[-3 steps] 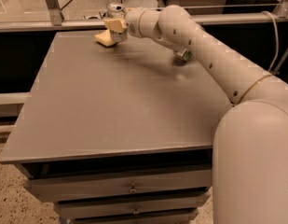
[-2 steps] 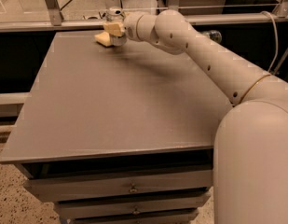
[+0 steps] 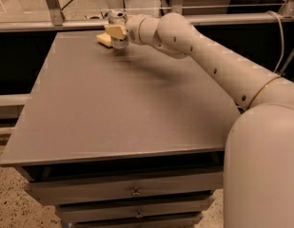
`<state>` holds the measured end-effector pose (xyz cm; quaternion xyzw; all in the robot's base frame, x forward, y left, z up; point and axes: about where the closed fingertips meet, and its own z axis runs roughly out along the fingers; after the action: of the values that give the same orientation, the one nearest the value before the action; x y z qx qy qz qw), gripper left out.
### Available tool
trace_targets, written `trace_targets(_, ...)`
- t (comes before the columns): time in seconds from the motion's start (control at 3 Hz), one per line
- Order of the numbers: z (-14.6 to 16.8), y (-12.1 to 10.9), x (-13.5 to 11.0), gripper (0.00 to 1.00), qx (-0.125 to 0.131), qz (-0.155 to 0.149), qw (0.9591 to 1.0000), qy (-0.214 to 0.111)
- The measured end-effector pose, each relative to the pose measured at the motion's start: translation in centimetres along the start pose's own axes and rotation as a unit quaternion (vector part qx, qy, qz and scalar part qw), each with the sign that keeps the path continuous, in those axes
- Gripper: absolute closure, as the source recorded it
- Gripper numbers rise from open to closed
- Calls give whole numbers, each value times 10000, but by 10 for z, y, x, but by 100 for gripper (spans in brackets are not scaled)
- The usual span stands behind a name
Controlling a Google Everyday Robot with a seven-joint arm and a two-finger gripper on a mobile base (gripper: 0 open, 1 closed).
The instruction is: Move 7up can near sponge
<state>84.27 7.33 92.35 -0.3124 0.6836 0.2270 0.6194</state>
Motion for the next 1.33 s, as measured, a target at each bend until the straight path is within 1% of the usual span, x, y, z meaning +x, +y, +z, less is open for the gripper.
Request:
trace_targets(0.33,-5,-1,9,100,36,108,9999,84)
trace_targets(0.67,-5,-1,15,85,-10,177,9998,109)
trace_targets(1.0,-3,-6,17,62,-64,107,9999,100)
trace_targets(1.33,-6,-16,15,38,-99,-118,9998,102)
